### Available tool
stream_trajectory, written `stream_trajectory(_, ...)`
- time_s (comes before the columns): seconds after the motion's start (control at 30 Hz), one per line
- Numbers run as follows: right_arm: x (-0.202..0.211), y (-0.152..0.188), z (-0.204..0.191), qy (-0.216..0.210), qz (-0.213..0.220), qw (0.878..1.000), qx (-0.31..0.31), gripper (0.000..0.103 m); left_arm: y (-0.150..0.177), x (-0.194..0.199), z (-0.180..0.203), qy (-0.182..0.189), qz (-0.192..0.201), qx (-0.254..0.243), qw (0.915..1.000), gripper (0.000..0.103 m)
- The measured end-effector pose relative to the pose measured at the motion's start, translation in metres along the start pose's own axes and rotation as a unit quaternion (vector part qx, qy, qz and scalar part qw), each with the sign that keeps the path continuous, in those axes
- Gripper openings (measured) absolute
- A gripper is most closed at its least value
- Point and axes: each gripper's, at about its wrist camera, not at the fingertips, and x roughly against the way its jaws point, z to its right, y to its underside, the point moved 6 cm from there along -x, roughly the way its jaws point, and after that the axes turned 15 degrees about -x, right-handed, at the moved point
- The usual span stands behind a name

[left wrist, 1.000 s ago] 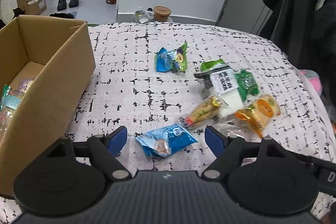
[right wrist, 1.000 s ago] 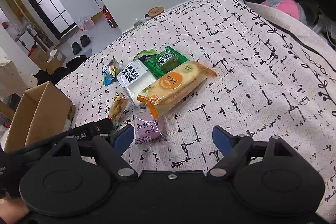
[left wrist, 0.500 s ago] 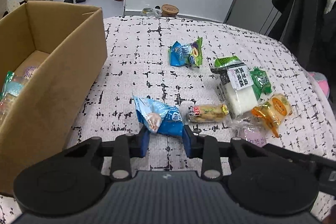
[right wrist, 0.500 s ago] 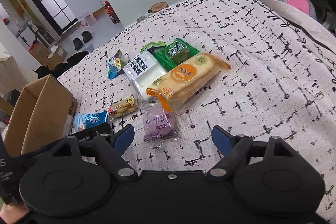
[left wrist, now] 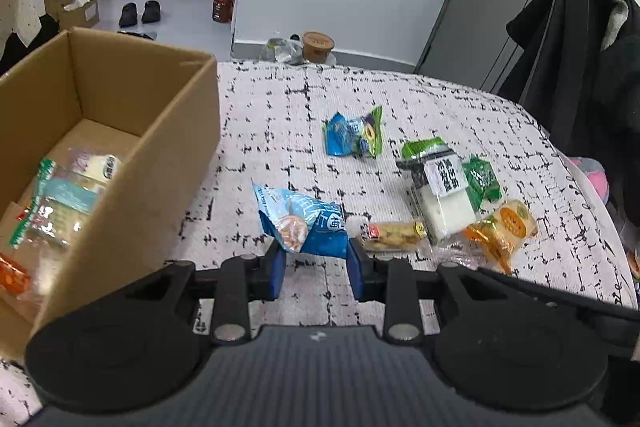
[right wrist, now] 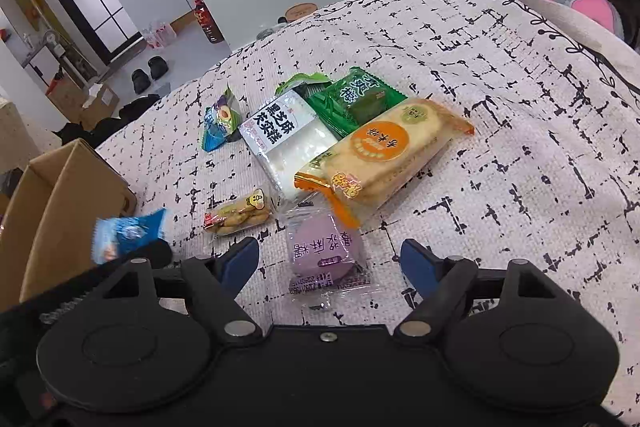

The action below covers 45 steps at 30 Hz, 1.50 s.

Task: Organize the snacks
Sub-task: 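Grasp the blue wrapper with left tool while right tool grasps the purple pack, then carry both packs over the box and open both tools to drop them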

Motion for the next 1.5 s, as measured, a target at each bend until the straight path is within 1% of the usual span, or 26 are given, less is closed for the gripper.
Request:
stream_trajectory(0.07, -0.002, 0.002, -0.003, 0.008, 0.005, 1.0, 0.009, 0.076, -0.001, 0.003, -0.002, 0.0, 0.004, 0.001, 1.0, 0.031)
stream_trajectory(0.1, -0.003, 0.003, -0.005, 0.014, 0.007, 1.0, 0.017, 0.07, -0.002, 0.004, -0.003, 0.0, 0.005, 0.002, 1.0, 0.031)
stream_trajectory(0.13, -0.004, 0.004, -0.006, 0.025, 0.009, 0.999, 0.026, 0.059, -0.002, 0.004, -0.004, -0.001, 0.006, 0.003, 1.0, 0.031)
stream_trajectory(0.17, -0.005, 0.004, -0.007, 0.038, 0.012, 0.999, 0.035, 0.051, -0.002, 0.005, -0.005, -0.001, 0.006, 0.004, 1.0, 0.031)
stream_trajectory(0.2, -0.004, 0.004, -0.008, 0.047, 0.013, 0.998, 0.043, 0.036, -0.002, 0.005, -0.006, -0.002, 0.006, 0.004, 1.0, 0.031)
stream_trajectory(0.23, -0.004, 0.005, -0.01, 0.05, 0.011, 0.998, 0.049, 0.035, -0.003, 0.006, -0.007, -0.003, 0.007, 0.004, 1.0, 0.031)
stream_trajectory(0.3, -0.002, 0.004, -0.013, 0.052, 0.005, 0.997, 0.052, 0.033, -0.004, 0.009, -0.008, -0.005, 0.012, -0.002, 0.9999, 0.031)
stream_trajectory(0.37, 0.002, 0.004, -0.013, 0.047, 0.002, 0.998, 0.039, 0.032, -0.006, 0.013, -0.009, -0.01, 0.021, -0.009, 0.9997, 0.031)
stream_trajectory(0.63, 0.029, 0.002, -0.034, 0.019, 0.022, 0.999, 0.023, 0.032, -0.016, 0.038, -0.017, -0.009, 0.045, -0.012, 0.9989, 0.031)
stream_trajectory(0.9, 0.052, -0.004, -0.062, -0.011, 0.045, 0.999, 0.023, 0.032, -0.029, 0.065, -0.026, -0.006, 0.074, -0.02, 0.997, 0.031)
stream_trajectory(1.17, 0.064, -0.001, -0.087, -0.03, 0.056, 0.998, 0.03, 0.032, -0.028, 0.072, -0.046, -0.01, 0.076, 0.002, 0.997, 0.031)
stream_trajectory(1.27, 0.065, 0.002, -0.095, -0.036, 0.055, 0.997, 0.031, 0.032, -0.028, 0.079, -0.057, -0.013, 0.082, 0.008, 0.9965, 0.031)
stream_trajectory(1.5, 0.063, 0.013, -0.121, -0.057, 0.049, 0.996, 0.039, 0.032, -0.026, 0.085, -0.079, -0.018, 0.08, 0.016, 0.9965, 0.031)
